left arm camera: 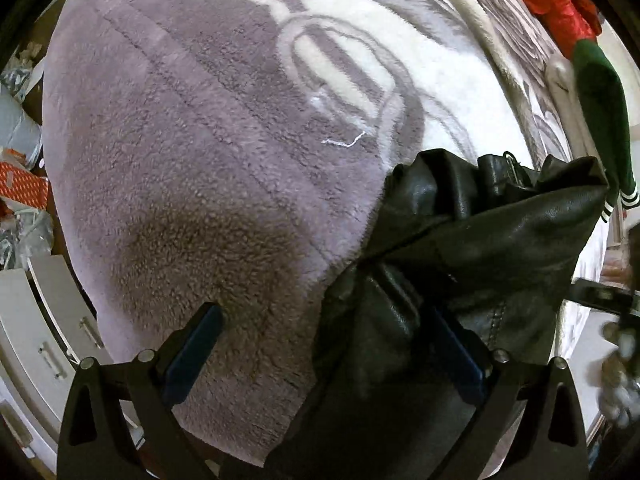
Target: Fold large clothes
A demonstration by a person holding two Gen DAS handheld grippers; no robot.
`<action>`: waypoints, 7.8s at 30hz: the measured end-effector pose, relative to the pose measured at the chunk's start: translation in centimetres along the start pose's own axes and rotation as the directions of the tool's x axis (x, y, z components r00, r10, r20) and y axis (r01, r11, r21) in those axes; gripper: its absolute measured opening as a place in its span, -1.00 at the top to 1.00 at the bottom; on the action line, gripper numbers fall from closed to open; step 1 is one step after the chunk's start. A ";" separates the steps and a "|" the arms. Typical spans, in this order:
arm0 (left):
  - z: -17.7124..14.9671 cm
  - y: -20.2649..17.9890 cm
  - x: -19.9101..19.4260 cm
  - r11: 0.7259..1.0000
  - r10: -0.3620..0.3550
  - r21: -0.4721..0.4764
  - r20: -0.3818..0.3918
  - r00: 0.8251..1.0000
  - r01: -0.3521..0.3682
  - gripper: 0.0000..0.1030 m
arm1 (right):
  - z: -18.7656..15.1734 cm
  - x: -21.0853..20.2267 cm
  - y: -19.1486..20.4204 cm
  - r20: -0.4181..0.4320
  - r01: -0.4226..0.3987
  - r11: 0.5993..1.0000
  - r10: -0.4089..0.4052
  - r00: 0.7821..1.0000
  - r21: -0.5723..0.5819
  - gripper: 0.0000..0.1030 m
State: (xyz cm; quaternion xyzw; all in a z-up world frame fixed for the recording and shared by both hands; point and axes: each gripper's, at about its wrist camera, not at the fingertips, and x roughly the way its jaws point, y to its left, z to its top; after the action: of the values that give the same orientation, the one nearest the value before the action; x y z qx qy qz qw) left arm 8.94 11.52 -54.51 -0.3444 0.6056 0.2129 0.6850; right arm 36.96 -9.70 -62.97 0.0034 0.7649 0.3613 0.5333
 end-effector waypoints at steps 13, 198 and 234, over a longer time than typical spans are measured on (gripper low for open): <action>0.4 -0.6 -1.5 0.997 0.051 0.057 0.050 0.997 -0.053 -1.00 | -0.3 7.2 -0.6 -0.027 -0.352 0.935 0.353 0.935 0.044 -0.16; -5.2 -2.0 2.6 0.771 -0.532 -0.238 0.270 0.803 0.591 -0.55 | -7.9 9.1 -6.0 0.406 -0.698 0.568 0.568 0.716 0.436 -0.64; 17.5 -33.1 -15.7 0.598 -0.758 0.196 0.453 0.469 0.777 0.15 | 7.4 -45.2 -5.9 0.707 -0.573 0.819 0.414 0.573 -0.015 0.28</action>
State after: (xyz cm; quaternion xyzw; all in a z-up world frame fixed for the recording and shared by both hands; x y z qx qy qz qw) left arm 41.60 3.99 -31.63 -0.5249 0.1864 -0.0255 0.8301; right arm 64.79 -27.66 -30.78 0.4079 0.5156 0.3836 0.6485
